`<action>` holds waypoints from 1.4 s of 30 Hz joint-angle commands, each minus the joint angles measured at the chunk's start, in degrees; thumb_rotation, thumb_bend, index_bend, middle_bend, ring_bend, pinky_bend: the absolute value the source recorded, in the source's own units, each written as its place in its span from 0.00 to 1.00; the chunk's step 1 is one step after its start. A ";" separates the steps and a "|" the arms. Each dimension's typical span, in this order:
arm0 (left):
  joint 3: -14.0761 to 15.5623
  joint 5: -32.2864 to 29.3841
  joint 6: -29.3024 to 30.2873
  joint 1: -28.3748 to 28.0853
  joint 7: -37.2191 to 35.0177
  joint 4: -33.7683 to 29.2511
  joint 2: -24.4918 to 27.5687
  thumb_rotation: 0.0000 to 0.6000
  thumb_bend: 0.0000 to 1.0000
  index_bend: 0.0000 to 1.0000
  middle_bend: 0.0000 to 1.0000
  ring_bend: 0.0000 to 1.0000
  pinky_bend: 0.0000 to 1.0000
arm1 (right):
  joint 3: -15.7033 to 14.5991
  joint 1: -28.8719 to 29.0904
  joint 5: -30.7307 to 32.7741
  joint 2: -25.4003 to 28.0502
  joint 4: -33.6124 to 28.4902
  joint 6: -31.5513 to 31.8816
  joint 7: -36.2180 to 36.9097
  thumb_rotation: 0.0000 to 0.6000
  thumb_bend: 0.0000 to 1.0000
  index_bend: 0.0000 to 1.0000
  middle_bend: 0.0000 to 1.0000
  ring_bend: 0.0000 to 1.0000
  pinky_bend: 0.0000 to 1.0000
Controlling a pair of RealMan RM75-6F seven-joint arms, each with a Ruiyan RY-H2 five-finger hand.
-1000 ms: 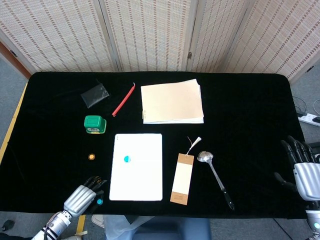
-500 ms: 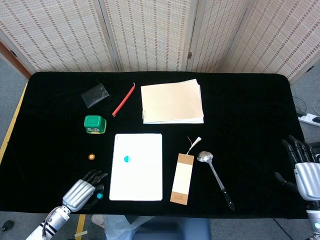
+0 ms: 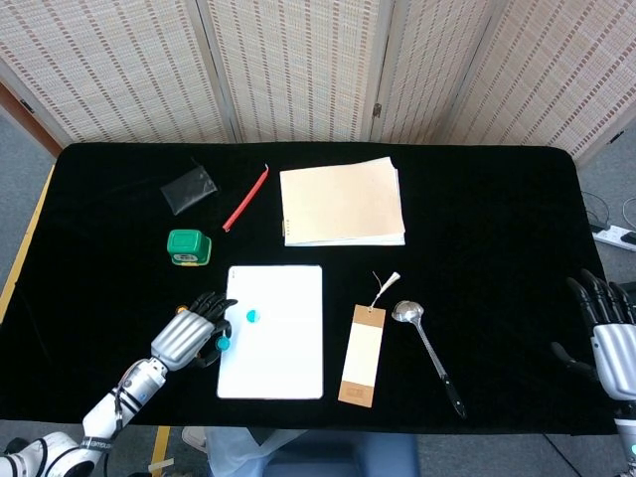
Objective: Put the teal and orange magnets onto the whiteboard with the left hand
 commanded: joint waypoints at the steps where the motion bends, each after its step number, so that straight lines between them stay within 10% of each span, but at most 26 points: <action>1: -2.62 -3.89 -3.48 -2.71 0.60 1.73 -1.90 1.00 0.42 0.51 0.12 0.00 0.00 | -0.01 -0.07 0.03 -0.02 0.08 0.06 0.06 1.00 0.27 0.00 0.00 0.00 0.00; 17: -5.73 -16.11 -11.35 -8.39 4.63 9.61 -8.22 1.00 0.42 0.48 0.12 0.00 0.00 | 0.00 -0.22 0.43 0.04 -0.01 -0.19 -0.33 1.00 0.27 0.00 0.00 0.00 0.00; 42: -4.63 -18.45 -8.09 -7.64 3.37 7.90 -5.20 1.00 0.42 0.37 0.12 0.00 0.00 | 0.24 -0.54 0.74 0.10 0.17 0.04 0.19 1.00 0.27 0.00 0.00 0.00 0.00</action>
